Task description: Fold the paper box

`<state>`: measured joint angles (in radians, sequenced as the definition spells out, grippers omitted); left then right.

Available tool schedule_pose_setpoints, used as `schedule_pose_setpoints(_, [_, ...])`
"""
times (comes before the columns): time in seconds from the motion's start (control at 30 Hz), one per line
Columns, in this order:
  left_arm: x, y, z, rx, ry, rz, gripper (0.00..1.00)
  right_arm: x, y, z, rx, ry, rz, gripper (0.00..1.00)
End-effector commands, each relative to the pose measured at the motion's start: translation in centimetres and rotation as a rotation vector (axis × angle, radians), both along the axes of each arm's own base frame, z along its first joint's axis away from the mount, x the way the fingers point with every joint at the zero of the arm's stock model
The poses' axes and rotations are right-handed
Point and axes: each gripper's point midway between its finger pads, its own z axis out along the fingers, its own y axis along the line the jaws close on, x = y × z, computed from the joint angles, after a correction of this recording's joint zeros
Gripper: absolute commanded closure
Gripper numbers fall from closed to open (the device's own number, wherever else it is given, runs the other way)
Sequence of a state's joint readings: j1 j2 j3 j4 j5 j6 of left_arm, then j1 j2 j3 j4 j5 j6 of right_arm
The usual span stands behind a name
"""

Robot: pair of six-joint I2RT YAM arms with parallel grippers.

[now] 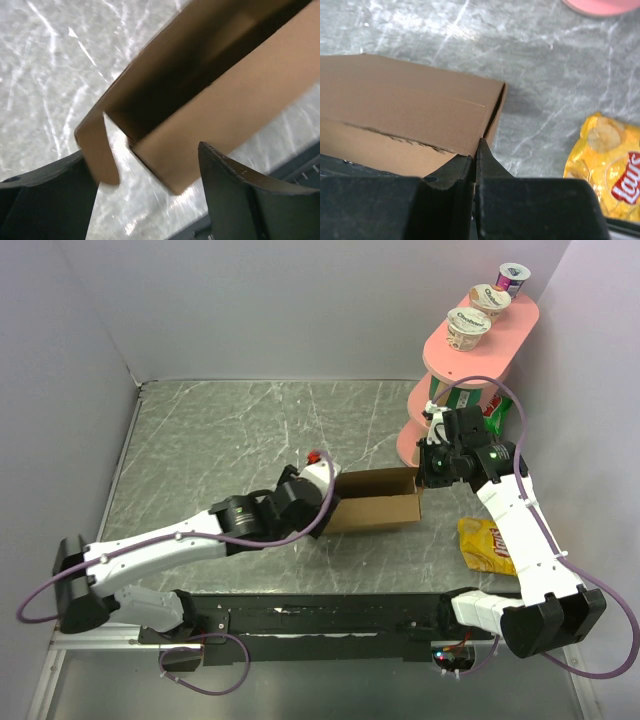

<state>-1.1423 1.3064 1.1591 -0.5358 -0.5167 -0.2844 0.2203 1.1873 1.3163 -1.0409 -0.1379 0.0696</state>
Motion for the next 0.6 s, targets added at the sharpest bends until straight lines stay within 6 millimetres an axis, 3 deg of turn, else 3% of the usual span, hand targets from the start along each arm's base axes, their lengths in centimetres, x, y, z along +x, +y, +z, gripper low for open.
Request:
schedule_pose_setpoints(0.0, [-2.4, 0.2, 2.7, -0.149, 0.030, -0.075, 0.18, 1.0, 2.2, 2.3, 0.087, -0.117, 0.077, 1.00])
schedule_pose_setpoints(0.27, [-3.1, 4.0, 5.7, -0.230, -0.014, -0.021, 0.11, 0.8, 2.4, 2.4, 0.109, -0.134, 0.074, 1.00])
schedule_pose_setpoints(0.37, [-3.4, 4.3, 4.6, -0.258, -0.001, -0.038, 0.09, 0.8, 2.5, 2.0, 0.118, -0.135, 0.076, 1.00])
schedule_pose_setpoints(0.57, [-2.6, 4.6, 5.7, -0.423, 0.003, -0.098, 0.05, 0.8, 1.9, 0.6, 0.093, -0.099, 0.032, 1.00])
